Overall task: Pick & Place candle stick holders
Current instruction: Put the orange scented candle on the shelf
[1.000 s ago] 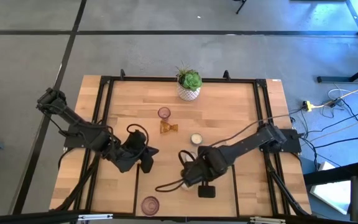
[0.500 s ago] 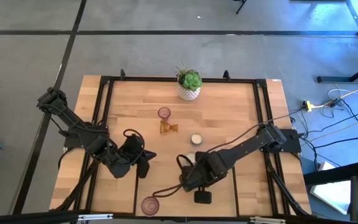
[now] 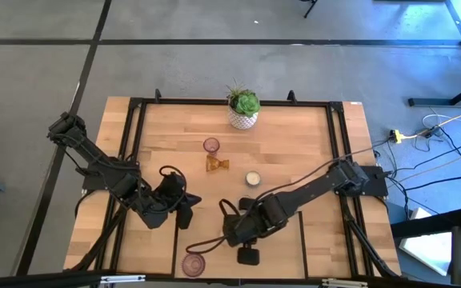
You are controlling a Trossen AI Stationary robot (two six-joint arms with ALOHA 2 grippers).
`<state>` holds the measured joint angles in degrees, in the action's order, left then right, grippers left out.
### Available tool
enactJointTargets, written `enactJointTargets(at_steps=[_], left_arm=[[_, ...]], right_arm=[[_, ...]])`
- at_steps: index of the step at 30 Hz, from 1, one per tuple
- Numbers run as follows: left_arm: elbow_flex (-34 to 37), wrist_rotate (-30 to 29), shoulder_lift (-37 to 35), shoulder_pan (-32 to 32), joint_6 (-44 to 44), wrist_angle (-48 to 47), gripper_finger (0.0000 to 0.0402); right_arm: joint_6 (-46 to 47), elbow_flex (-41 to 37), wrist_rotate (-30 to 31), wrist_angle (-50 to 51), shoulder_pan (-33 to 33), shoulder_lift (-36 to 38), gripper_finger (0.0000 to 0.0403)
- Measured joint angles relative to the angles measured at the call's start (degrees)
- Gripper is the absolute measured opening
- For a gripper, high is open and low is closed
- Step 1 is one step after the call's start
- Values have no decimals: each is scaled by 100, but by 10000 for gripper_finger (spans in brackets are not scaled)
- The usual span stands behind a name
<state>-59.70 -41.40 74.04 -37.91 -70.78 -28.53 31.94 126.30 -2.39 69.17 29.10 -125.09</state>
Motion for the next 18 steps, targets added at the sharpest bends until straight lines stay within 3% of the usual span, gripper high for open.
enactJointTargets(at_steps=[6,11,18], left_arm=[[0,41,2,-66,-47,4,2],[0,36,2,-147,-67,4,2],[0,-9,2,-149,-106,-9,2]], right_arm=[[-9,-4,-66,-168,-44,-178,0],[110,33,497,22,-47,-138,0],[78,74,538,-268,-100,-136,0]])
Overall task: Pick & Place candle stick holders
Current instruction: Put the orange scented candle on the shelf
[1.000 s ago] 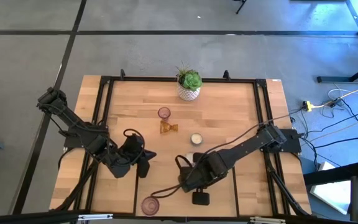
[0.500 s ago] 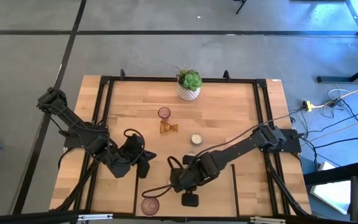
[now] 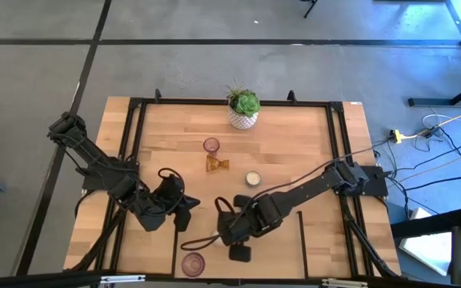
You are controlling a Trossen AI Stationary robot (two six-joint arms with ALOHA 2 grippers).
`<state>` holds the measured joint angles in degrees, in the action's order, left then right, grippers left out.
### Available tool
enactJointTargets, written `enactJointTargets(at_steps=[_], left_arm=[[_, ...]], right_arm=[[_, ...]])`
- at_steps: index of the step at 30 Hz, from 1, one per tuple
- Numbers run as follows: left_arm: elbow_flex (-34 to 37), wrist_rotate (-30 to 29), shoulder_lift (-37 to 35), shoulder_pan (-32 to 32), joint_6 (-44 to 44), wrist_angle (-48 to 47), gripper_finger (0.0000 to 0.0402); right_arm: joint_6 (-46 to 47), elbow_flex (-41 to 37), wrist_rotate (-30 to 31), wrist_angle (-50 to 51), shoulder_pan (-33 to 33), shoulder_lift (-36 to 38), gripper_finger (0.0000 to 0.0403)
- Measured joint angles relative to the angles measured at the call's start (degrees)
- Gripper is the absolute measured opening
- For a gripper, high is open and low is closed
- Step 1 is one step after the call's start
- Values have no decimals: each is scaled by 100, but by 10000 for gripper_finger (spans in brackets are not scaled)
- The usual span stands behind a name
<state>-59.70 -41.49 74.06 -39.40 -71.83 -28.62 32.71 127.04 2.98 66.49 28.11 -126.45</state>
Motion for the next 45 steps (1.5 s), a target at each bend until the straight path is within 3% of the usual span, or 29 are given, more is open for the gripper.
enactJointTargets(at_steps=[12,18,26,45], left_arm=[[0,-1,0,0,-33,0,2],[0,0,0,0,-45,-4,2],[0,6,0,0,-44,-12,2],[0,71,0,0,-141,12,2]], right_arm=[[-188,2,-82,-672,-37,0,0],[-212,9,-414,-1138,-79,-110,0],[-182,9,-588,-800,-104,-131,0],[-359,9,-628,-1355,-106,-199,0]])
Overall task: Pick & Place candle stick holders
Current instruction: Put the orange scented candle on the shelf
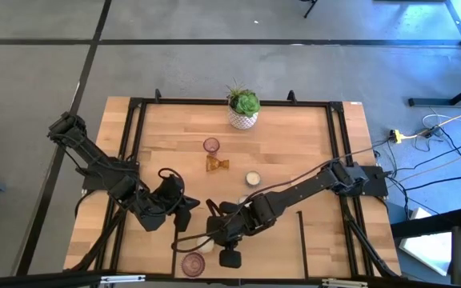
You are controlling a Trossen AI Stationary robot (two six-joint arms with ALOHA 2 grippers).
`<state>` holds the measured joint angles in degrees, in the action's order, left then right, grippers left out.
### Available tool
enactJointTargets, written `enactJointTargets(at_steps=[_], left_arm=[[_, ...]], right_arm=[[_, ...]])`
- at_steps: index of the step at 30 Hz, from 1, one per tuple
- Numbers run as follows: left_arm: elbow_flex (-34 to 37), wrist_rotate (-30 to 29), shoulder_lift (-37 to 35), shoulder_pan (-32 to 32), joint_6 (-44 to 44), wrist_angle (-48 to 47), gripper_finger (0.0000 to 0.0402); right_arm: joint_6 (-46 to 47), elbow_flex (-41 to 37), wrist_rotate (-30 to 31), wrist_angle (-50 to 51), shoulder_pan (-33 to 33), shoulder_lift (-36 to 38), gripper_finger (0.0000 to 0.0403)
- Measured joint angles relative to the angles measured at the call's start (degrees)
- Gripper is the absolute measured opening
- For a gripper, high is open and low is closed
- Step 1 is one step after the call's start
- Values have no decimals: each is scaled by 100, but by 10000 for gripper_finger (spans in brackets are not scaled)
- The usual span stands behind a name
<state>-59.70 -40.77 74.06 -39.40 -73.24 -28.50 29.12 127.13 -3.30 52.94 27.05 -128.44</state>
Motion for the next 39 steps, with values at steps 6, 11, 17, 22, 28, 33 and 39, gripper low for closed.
enactJointTargets(at_steps=[6,11,17,22,28,33,39], left_arm=[[0,19,0,0,-12,-1,2],[0,17,0,0,-12,-1,2],[0,17,0,0,-13,-1,2],[0,13,0,0,-44,1,2],[0,13,0,0,-54,-2,2],[0,13,0,0,-54,-13,2],[0,13,0,0,-54,-21,2]], right_arm=[[-27,-2,-38,-182,-11,-2,0],[-83,0,-38,-287,-21,-2,0],[-111,0,-37,-439,-68,-2,0],[-151,0,-34,-450,-81,-2,0],[-193,0,-61,-561,-83,-79,0],[-169,-3,-255,-549,-83,-229,0],[-165,-4,53,-543,-76,-217,0]])
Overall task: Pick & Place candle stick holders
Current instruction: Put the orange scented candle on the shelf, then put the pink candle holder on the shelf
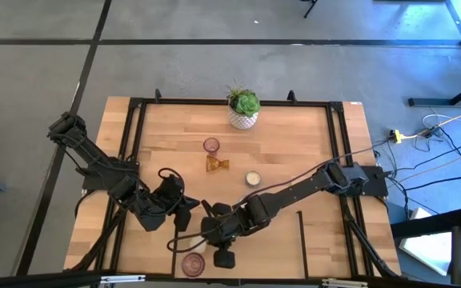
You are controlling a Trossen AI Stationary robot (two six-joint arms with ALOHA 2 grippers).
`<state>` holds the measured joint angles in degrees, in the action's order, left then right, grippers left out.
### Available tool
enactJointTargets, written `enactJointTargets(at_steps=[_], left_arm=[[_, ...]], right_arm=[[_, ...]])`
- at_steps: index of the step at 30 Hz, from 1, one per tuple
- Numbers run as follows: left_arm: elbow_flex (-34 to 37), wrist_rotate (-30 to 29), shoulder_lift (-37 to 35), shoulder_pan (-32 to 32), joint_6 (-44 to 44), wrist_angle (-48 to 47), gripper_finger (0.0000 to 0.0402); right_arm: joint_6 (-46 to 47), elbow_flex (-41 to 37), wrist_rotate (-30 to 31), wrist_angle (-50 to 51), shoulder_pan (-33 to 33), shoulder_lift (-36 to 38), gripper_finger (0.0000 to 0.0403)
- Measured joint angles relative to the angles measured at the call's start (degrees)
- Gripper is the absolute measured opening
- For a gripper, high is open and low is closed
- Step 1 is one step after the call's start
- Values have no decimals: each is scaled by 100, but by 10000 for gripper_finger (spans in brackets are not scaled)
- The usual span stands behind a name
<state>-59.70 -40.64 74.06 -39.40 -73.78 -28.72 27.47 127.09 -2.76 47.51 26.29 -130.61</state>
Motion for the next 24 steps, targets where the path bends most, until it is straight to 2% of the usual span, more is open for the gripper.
enactJointTargets(at_steps=[7,24], left_arm=[[0,0,0,1,0,-30,2],[0,0,0,0,2,-26,2]], right_arm=[[43,0,-175,-18,6,23,0],[41,26,129,160,17,116,0]])
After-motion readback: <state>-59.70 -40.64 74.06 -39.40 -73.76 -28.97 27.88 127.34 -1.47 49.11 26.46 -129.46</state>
